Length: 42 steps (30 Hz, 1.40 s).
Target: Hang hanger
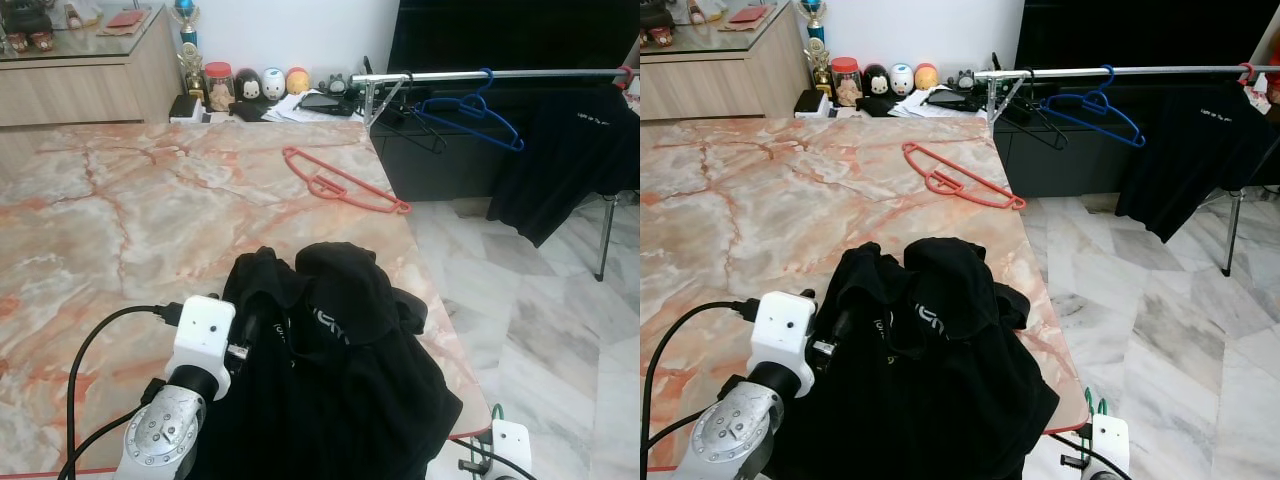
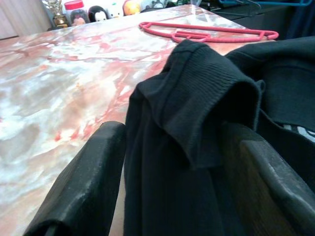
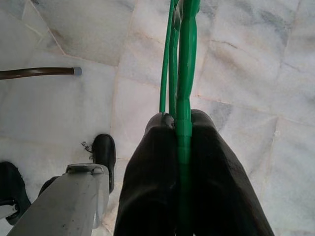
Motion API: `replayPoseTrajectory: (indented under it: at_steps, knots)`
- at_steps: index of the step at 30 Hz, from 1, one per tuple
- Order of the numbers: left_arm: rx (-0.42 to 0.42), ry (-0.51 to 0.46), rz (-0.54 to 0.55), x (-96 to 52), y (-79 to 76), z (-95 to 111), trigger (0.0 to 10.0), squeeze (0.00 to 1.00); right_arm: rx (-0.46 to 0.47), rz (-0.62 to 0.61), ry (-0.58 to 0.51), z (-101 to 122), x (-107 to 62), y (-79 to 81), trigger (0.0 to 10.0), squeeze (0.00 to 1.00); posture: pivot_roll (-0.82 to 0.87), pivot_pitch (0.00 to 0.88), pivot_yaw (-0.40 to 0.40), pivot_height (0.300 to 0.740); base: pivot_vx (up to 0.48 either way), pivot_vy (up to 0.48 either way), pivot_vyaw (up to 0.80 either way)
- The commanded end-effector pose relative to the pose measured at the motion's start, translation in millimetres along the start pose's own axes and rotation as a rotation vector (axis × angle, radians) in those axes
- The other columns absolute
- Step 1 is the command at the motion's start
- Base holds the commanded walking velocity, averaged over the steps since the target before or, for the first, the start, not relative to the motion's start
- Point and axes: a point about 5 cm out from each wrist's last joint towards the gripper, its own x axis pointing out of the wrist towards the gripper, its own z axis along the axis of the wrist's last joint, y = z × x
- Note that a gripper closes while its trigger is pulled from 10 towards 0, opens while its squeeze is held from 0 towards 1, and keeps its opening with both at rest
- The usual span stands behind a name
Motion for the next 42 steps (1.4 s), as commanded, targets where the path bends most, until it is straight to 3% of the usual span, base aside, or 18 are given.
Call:
replayPoseTrajectory:
  at_steps: [1,17,42]
  knots:
    - [-0.012,-0.023,0.004,-0.9,0.1,4.1,10.0,0.00,-0.011,-0.009,-0.006,3.5,0.2,-3.7,10.0,0.00,0.14,0.000,-0.087,0.740,0.000,0.000,0.00]
    - [-0.027,-0.026,0.002,1.6,-3.5,4.5,10.0,0.00,-0.012,-0.008,-0.006,3.6,0.2,-3.7,10.0,0.00,0.14,0.000,-0.087,0.740,-0.015,0.000,0.00]
    - [-0.031,-0.042,0.002,3.9,-5.5,6.5,10.0,0.00,-0.011,-0.008,-0.006,3.8,0.2,-3.7,10.0,0.00,0.13,0.000,-0.090,0.740,-0.290,0.000,0.00]
